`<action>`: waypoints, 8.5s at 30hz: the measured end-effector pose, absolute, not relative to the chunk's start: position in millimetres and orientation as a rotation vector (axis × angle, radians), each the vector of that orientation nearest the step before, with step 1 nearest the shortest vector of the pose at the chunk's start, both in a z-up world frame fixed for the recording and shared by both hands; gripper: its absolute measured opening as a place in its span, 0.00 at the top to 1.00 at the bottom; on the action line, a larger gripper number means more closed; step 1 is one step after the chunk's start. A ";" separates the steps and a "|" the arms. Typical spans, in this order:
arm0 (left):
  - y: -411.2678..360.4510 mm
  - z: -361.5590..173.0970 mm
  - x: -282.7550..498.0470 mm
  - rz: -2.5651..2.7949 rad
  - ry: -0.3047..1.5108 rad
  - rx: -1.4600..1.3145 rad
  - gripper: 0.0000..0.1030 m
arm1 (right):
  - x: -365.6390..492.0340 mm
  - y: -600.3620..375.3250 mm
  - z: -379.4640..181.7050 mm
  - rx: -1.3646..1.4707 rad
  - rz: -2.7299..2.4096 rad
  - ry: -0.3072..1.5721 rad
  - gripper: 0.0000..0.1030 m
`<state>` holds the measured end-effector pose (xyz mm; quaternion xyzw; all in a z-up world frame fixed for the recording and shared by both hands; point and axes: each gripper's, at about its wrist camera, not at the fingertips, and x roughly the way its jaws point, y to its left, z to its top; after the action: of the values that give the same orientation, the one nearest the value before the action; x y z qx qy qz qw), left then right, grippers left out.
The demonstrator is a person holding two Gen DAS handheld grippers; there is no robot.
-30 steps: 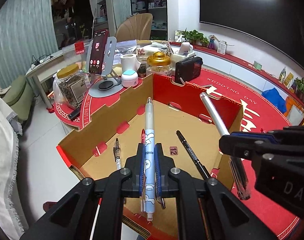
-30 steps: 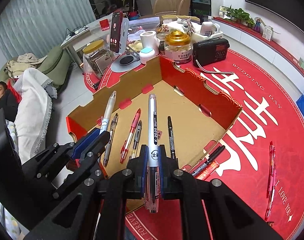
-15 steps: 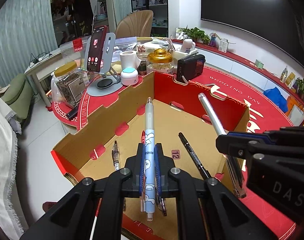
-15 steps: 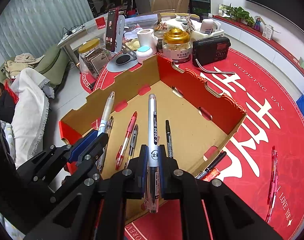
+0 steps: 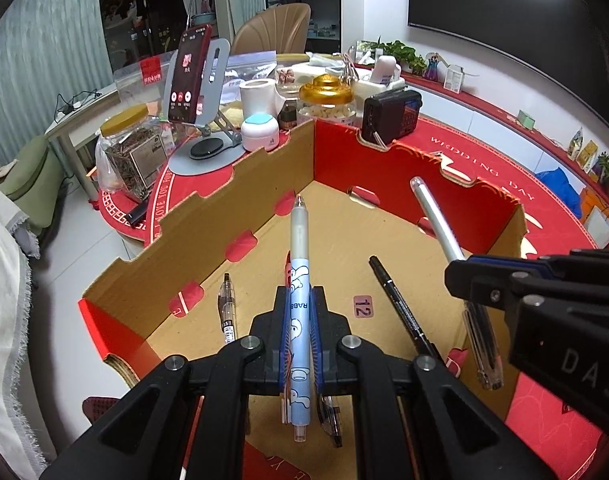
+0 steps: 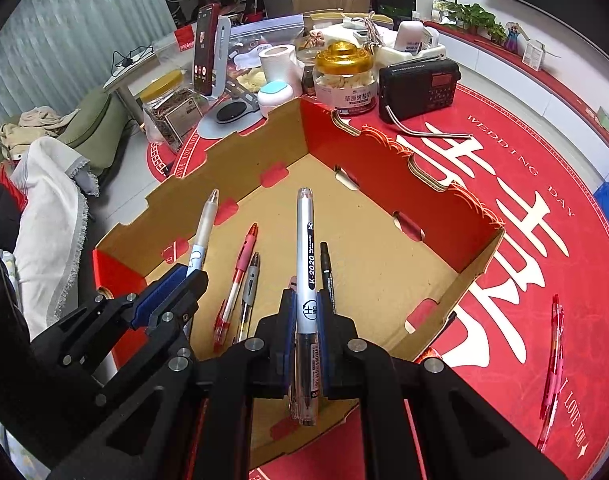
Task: Organize rigid objects
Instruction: 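Carry the light blue pen and white marker in both tools into the box, then open both tools to drop the pens into the box, then swing both tools back from the box to the mat, then move the left tool to the black marker while the right tool nears the red tube, then close the left tool on the black marker while the right tool grasps the red tube, then carry the black marker and red tube in both tools into the box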
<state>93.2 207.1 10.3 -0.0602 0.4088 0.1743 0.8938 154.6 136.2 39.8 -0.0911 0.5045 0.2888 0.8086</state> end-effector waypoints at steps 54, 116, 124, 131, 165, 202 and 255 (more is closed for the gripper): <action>159.9 18.8 56.6 0.279 0.834 -0.128 0.00 | 162.0 52.2 -57.6 -0.278 0.267 1.150 0.05; 44.2 -62.1 143.6 0.442 1.092 -0.107 0.00 | 121.0 -154.2 5.7 -0.094 0.292 1.036 0.05; 63.7 -65.9 120.5 0.408 1.086 -0.201 0.00 | 127.7 -86.2 -13.6 -0.250 0.506 1.053 0.05; 75.6 -65.7 105.3 0.392 1.067 -0.241 0.00 | 138.2 -57.9 -35.5 -0.354 0.569 1.099 0.11; 31.2 -67.5 164.7 0.287 1.079 -0.171 0.00 | 158.0 -58.0 -51.1 -0.464 0.544 1.268 0.72; 5.7 19.1 57.8 0.143 0.844 -0.026 0.91 | 80.0 -98.8 26.9 -0.170 0.386 1.086 0.81; 204.9 40.9 49.3 0.466 0.744 -0.183 0.91 | 104.6 132.7 72.6 -0.281 0.671 0.978 0.80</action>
<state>49.3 204.9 40.9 -0.0882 0.3596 0.2254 0.9012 104.6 132.7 72.6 -0.1320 0.4594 0.3149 0.8200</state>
